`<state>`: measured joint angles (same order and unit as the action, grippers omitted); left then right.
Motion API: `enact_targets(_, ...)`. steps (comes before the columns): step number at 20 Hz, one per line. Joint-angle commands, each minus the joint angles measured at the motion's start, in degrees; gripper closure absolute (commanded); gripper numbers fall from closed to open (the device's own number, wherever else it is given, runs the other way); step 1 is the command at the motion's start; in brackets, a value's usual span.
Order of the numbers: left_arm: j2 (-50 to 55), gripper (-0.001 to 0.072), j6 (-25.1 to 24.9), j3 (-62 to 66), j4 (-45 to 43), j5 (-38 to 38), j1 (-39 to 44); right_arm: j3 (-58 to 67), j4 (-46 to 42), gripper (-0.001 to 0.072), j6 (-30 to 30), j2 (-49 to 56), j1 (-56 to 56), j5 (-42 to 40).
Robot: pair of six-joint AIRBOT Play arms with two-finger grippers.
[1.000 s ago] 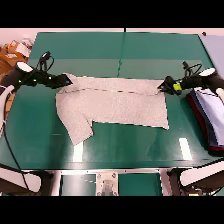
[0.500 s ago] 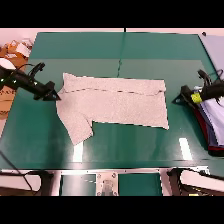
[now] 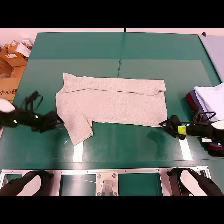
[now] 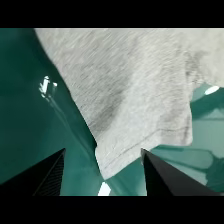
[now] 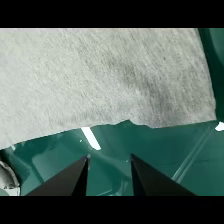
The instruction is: Fold the shirts.
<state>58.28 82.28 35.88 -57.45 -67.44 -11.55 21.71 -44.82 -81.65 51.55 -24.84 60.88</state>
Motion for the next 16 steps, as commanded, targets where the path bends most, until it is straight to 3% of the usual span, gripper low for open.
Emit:
enact_targets(1,-2.1,0.0164,-1.51,-10.99,7.48,10.95,-0.02,-4.72,4.37,0.035,1.31,0.61,2.99,-10.21)
enact_targets(4,-2.08,0.0164,-2.12,-16.5,13.29,17.31,-0.02,-4.72,5.88,0.0347,1.29,4.59,6.05,-16.24)
enact_targets(7,-2.08,0.0165,-7.15,-19.52,22.82,22.36,0.04,-4.57,9.94,0.0335,1.31,8.52,7.08,-21.07)
enact_targets(10,-2.08,0.0166,-9.27,-20.22,28.98,30.01,7.63,-2.47,9.92,0.0342,1.33,10.19,7.17,-23.04)
enact_targets(11,-2.08,0.029,-9.27,-20.22,29.57,32.3,10.75,-1.53,9.86,0.0433,1.46,10.23,7.17,-23.06)
enact_targets(12,-2.1,0.0587,-9.29,-20.22,29.59,33.42,12.31,-0.55,9.86,0.0648,3.56,10.23,7.17,-22.93)
enact_targets(13,-2.12,0.0686,-9.53,-20.15,29.49,33.14,12.5,0.24,9.81,0.07,5.53,10.23,7.15,-22.58)
enact_targets(16,-2.67,0.0687,-10.14,-17.27,23.54,22.21,10.43,2.91,4.5,0.0701,7.23,10.14,6.82,-17.84)
